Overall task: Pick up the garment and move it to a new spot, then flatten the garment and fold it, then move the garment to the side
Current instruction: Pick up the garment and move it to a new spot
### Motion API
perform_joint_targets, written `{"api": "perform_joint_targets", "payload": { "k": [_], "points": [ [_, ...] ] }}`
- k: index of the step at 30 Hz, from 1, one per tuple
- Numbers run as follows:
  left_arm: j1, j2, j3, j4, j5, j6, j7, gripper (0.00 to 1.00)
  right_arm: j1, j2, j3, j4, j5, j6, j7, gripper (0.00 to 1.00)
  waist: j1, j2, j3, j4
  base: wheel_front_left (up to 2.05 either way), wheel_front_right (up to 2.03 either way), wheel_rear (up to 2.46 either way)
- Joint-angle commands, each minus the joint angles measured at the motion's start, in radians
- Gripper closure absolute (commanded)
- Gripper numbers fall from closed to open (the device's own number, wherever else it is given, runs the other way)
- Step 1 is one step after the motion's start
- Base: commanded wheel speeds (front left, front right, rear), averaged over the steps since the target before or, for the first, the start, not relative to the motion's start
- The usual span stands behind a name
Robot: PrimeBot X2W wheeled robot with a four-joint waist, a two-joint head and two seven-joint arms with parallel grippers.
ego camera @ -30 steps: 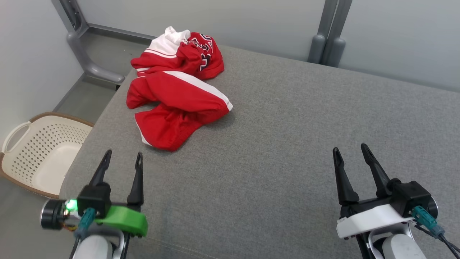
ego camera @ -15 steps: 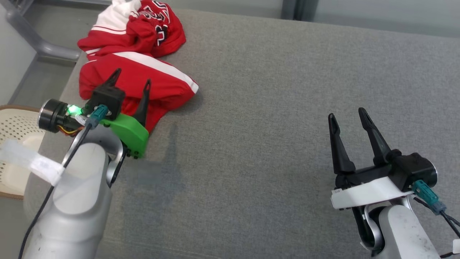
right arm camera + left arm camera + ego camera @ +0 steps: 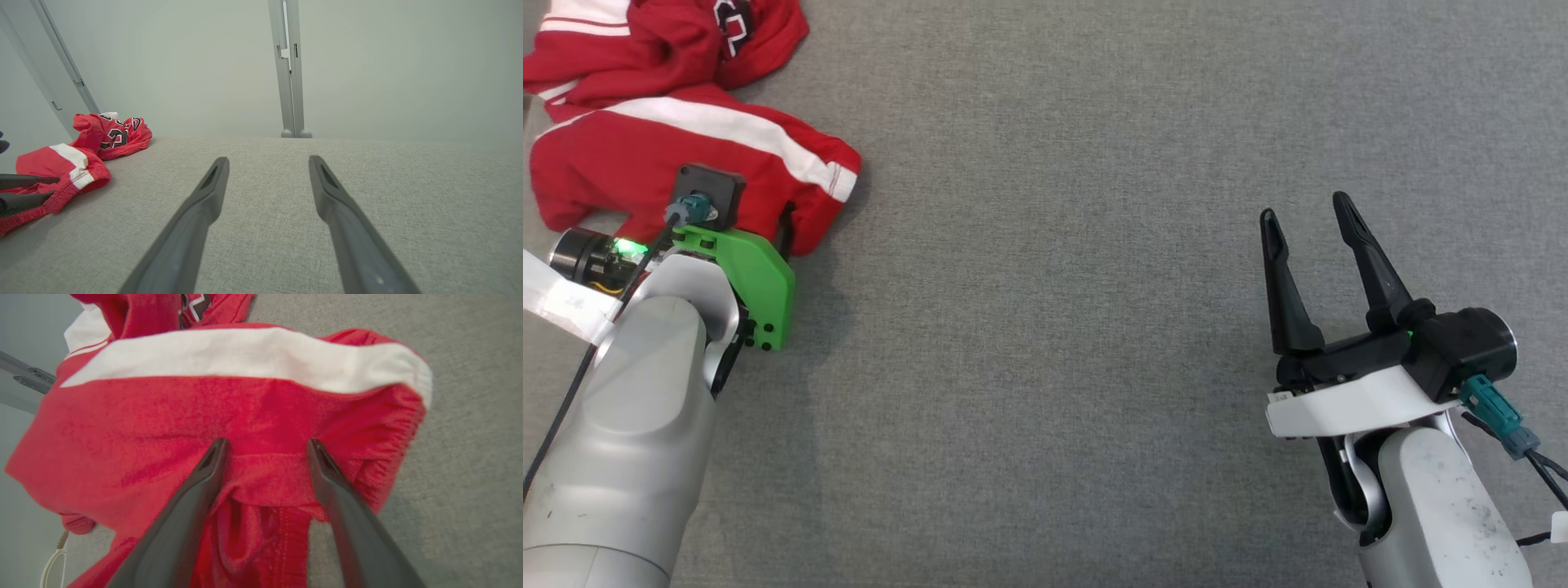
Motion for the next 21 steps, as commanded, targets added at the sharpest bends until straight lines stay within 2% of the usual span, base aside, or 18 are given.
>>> {"api": "perform_joint_targets", "payload": {
  "k": [1, 6, 7, 8, 9, 10, 21],
  "points": [
    [-0.019, 0.009, 0.005, 0.018, -0.008, 0.004, 0.006, 0.00, -0.012, -0.003, 0.001, -0.008, -0.006, 0.000, -0.003, 0.00, -0.0002, 0.0000, 0.034, -0.035, 0.00, 0.00, 0.00],
    [-0.030, 0.007, 0.013, 0.087, -0.028, 0.006, 0.011, 0.00, -0.023, -0.003, 0.004, -0.012, -0.007, 0.000, -0.003, 0.00, -0.0002, 0.0000, 0.040, -0.044, 0.00, 0.00, 0.00],
    [-0.030, 0.008, 0.013, 0.099, -0.027, 0.008, 0.010, 0.24, -0.023, -0.003, 0.006, -0.011, -0.006, 0.000, -0.003, 0.00, -0.0002, 0.0000, 0.040, -0.046, 0.00, 0.00, 0.00],
    [-0.028, 0.009, 0.012, 0.120, -0.030, 0.010, 0.016, 0.65, -0.024, -0.003, 0.009, -0.009, -0.005, 0.000, -0.003, 0.00, -0.0002, 0.0000, 0.039, -0.048, 0.00, 0.00, 0.00],
    [-0.024, 0.007, 0.013, 0.134, -0.035, 0.010, 0.021, 0.85, -0.024, -0.003, 0.010, -0.008, -0.003, 0.000, -0.003, 0.00, -0.0002, 0.0000, 0.037, -0.050, 0.00, 0.00, 0.00],
    [-0.019, 0.004, 0.016, 0.150, -0.045, 0.009, 0.026, 1.00, -0.024, -0.003, 0.013, -0.006, -0.001, 0.000, -0.003, 0.00, -0.0002, 0.0000, 0.035, -0.052, 0.00, 0.00, 0.00],
    [-0.020, 0.007, 0.015, 0.167, -0.081, 0.002, -0.086, 1.00, 0.017, -0.003, -0.001, 0.008, 0.023, 0.000, -0.003, 0.00, -0.0002, 0.0000, -0.060, -0.055, 0.00, 0.00, 0.00]
  ]
}}
